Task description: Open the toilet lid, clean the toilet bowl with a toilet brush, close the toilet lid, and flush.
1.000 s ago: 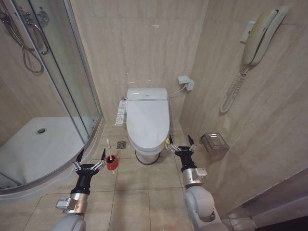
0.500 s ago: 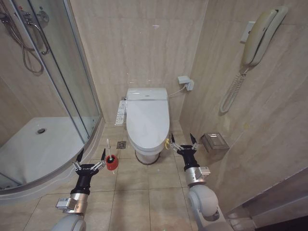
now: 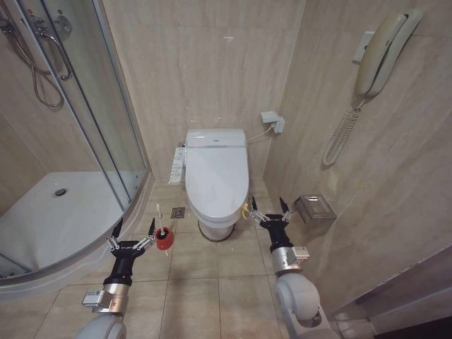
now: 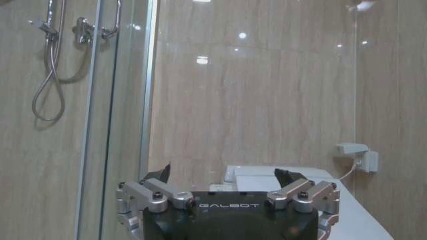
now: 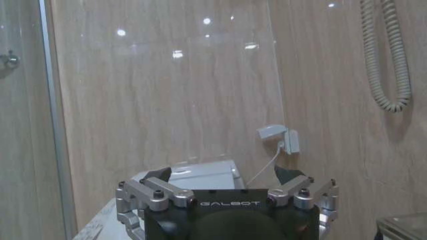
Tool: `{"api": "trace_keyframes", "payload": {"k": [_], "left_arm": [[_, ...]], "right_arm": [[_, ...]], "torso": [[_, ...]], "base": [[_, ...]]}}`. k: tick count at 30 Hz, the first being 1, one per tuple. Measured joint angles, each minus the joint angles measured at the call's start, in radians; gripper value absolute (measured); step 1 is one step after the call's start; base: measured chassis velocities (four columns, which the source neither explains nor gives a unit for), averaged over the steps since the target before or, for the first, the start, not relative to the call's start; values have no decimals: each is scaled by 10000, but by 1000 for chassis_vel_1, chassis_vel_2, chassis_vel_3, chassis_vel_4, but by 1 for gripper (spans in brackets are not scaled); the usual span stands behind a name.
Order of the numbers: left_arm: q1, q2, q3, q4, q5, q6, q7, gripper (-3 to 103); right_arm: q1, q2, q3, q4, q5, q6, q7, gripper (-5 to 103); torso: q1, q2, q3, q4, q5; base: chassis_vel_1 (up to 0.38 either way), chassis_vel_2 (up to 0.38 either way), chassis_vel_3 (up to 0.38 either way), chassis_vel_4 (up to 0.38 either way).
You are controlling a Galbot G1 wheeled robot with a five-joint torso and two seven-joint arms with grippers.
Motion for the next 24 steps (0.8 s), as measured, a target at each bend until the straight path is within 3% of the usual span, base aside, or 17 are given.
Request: {"api": "trace_keyframes", "payload": {"k": [24], "left_arm": [[0, 0, 0, 0, 0, 0, 0, 100]], "right_arm": [[-313, 164, -32, 204, -334, 125, -4, 100]], "torso": [[0, 0, 0, 0, 0]], "base": [[0, 0, 0, 0]]}}
